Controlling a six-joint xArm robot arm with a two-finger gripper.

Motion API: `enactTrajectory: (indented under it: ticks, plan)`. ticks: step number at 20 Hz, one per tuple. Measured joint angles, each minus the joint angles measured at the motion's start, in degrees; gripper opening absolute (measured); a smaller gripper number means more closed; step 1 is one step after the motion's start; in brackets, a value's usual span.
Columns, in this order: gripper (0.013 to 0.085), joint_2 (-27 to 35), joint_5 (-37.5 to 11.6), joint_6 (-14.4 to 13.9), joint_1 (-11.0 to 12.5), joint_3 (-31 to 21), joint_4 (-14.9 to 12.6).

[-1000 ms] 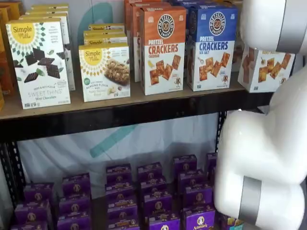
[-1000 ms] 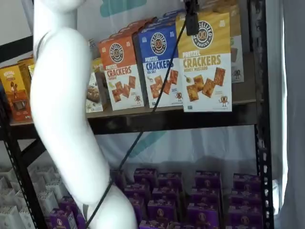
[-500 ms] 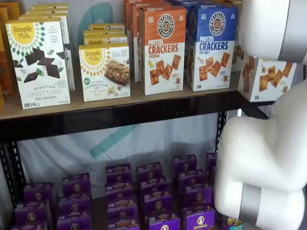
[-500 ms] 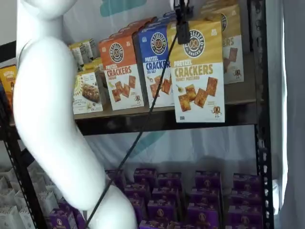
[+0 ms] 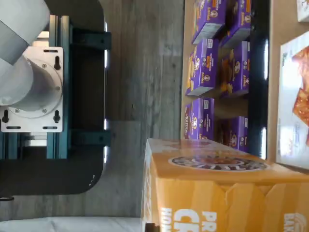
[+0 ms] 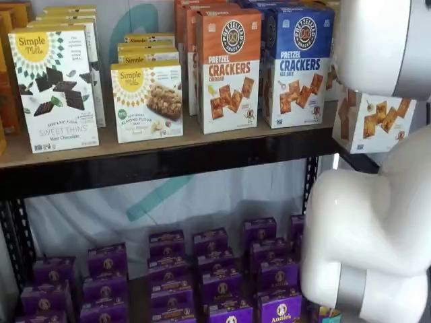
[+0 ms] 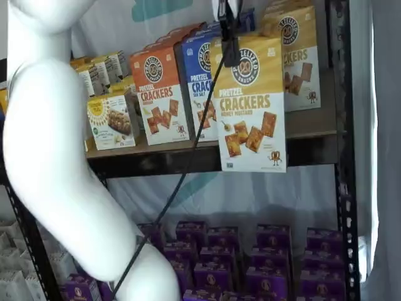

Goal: Retrieve the yellow and white box located on the top shelf, the sixth one from the left

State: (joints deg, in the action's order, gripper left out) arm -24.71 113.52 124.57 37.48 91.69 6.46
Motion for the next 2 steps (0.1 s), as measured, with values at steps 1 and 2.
enactTrajectory:
  ticks: [1, 2]
  plan:
    - [0.0610, -0.3, 0.0, 0.0, 0.0, -0.4, 0.0]
    - [0.0610, -0.6, 0.1, 0.0, 0.0, -0.8, 0.0]
